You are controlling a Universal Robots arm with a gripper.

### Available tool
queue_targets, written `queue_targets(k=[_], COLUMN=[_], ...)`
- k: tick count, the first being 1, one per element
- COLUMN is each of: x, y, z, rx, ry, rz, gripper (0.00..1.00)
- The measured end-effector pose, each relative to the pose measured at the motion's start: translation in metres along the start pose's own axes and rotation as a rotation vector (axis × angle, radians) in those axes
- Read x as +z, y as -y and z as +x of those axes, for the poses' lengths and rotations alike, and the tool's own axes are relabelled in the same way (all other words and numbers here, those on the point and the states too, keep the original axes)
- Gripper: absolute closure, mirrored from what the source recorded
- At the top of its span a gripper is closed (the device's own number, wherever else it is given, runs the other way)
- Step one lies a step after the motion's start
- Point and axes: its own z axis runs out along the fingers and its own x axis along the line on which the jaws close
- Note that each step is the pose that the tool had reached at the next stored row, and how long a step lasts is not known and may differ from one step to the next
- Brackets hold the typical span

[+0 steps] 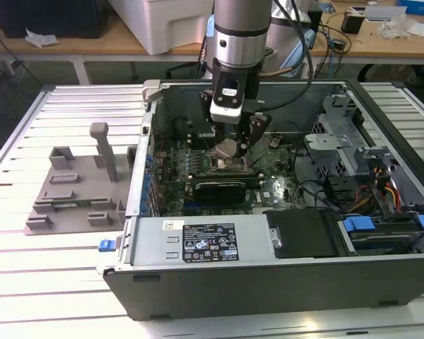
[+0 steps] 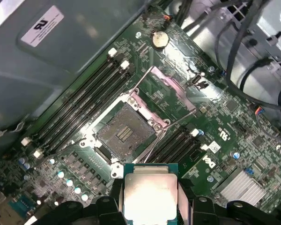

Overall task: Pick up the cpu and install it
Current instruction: 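Place the cpu into insertion slot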

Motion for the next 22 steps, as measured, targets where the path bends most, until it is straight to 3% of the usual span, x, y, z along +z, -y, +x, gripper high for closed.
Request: queue_targets(k=[8, 12, 17, 22], x=[0.0000, 0.0000, 0.0001, 0.0000], y=[0.0000, -0.0001, -0.0001, -0.0001], z=[0.0000, -0.0001, -0.0001, -0.0001], rx=[0.118, 0.148, 0.228, 0.276], ry=[-0.0032, -0.0040, -0.0061, -0.0074], rz=[0.0023, 0.0030, 0.0046, 0.0056], gripper=[0.45, 0.45, 0.45, 0.45])
